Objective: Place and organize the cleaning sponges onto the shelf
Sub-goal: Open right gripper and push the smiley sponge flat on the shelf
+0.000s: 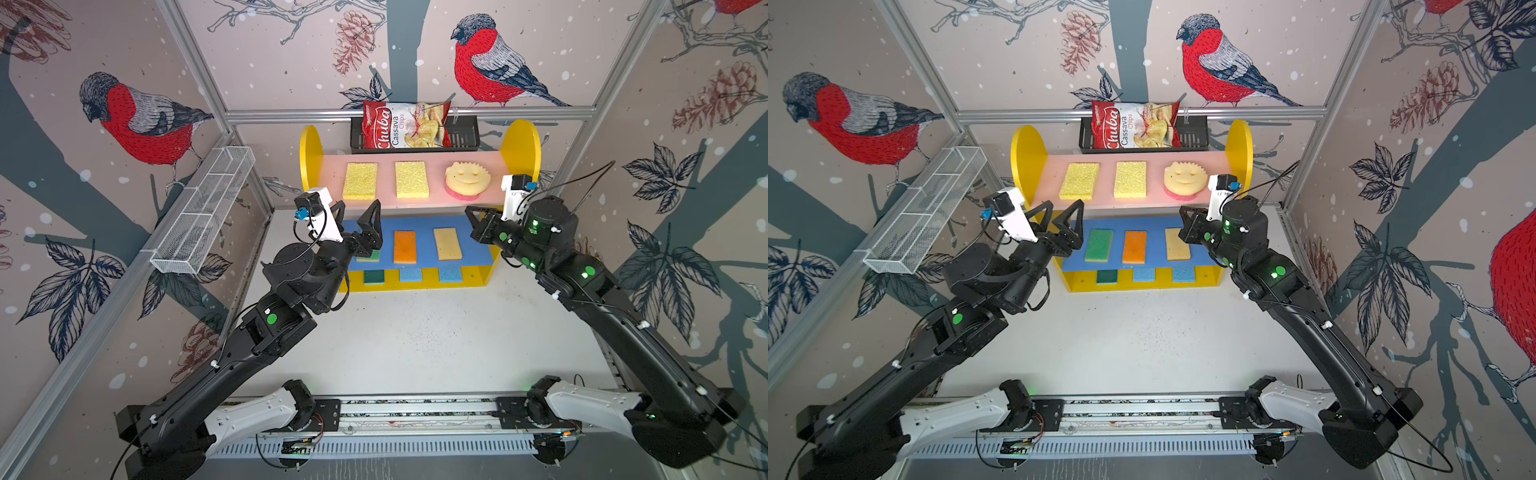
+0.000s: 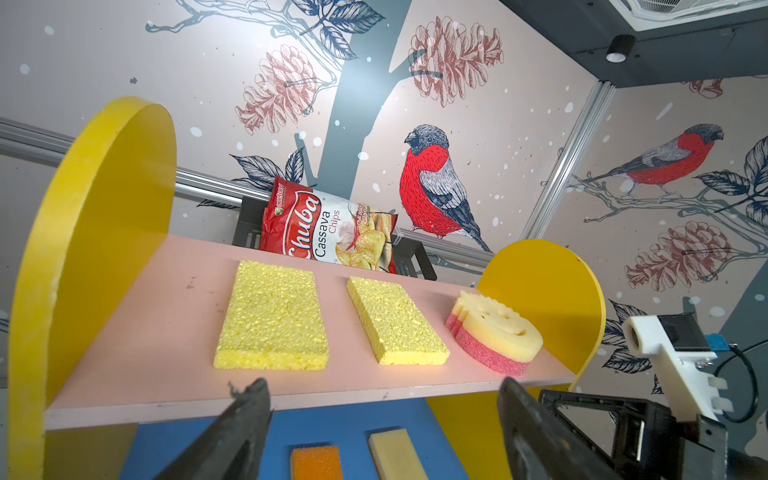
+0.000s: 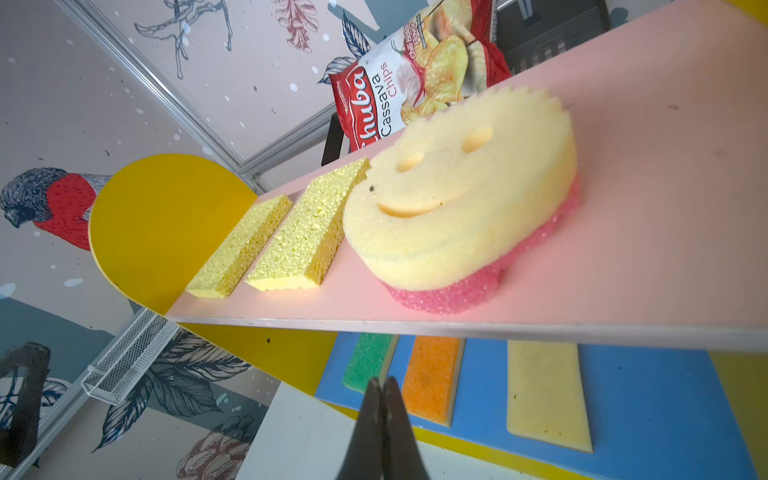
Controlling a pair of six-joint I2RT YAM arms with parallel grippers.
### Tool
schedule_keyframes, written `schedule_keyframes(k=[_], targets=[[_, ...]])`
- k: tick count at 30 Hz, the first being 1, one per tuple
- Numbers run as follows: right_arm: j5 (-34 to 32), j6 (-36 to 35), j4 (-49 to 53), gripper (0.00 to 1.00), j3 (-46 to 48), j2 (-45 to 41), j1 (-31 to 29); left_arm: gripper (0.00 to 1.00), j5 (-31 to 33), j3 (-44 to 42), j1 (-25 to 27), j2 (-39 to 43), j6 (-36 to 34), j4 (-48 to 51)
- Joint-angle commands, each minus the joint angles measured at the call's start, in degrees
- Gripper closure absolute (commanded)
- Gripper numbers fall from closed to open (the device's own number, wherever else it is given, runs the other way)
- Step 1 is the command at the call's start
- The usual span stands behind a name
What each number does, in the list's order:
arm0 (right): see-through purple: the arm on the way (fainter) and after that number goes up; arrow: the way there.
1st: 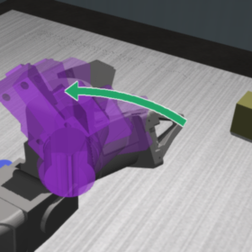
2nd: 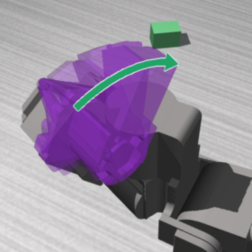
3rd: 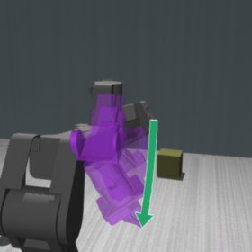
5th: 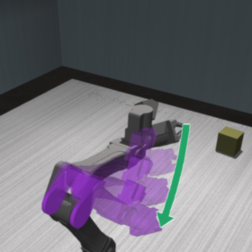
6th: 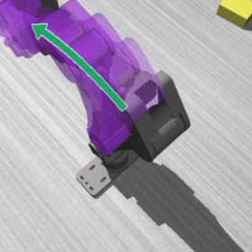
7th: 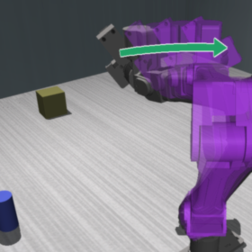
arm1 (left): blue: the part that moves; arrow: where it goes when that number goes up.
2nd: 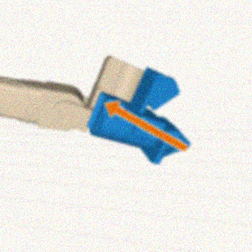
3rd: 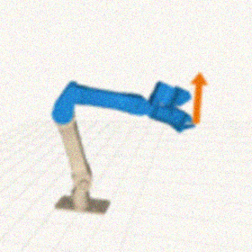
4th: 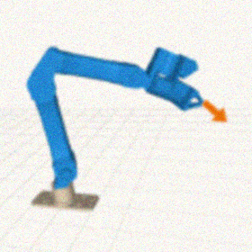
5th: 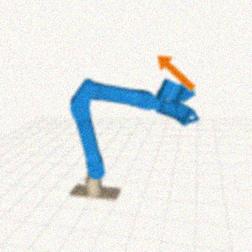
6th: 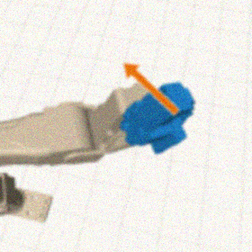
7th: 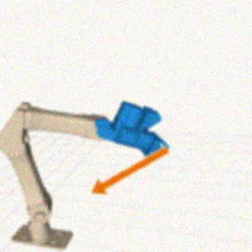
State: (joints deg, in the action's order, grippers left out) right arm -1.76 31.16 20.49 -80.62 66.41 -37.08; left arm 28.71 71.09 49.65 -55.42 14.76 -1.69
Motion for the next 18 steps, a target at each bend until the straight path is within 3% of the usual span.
schedule_keyframes(k=[1, 18], targets=[[0.6, -1.9, 0.0, 1.0, -0.7, 0.6, -0.2, 0.16, -0.2, 0.5, 0.0, -0.4, 0.5, 0.0], [-4.0, -4.8, -2.5, 1.0, -5.4, 4.0, 1.5, 0.15, -0.4, 0.6, -0.1, -1.3, 0.2, -0.1]])
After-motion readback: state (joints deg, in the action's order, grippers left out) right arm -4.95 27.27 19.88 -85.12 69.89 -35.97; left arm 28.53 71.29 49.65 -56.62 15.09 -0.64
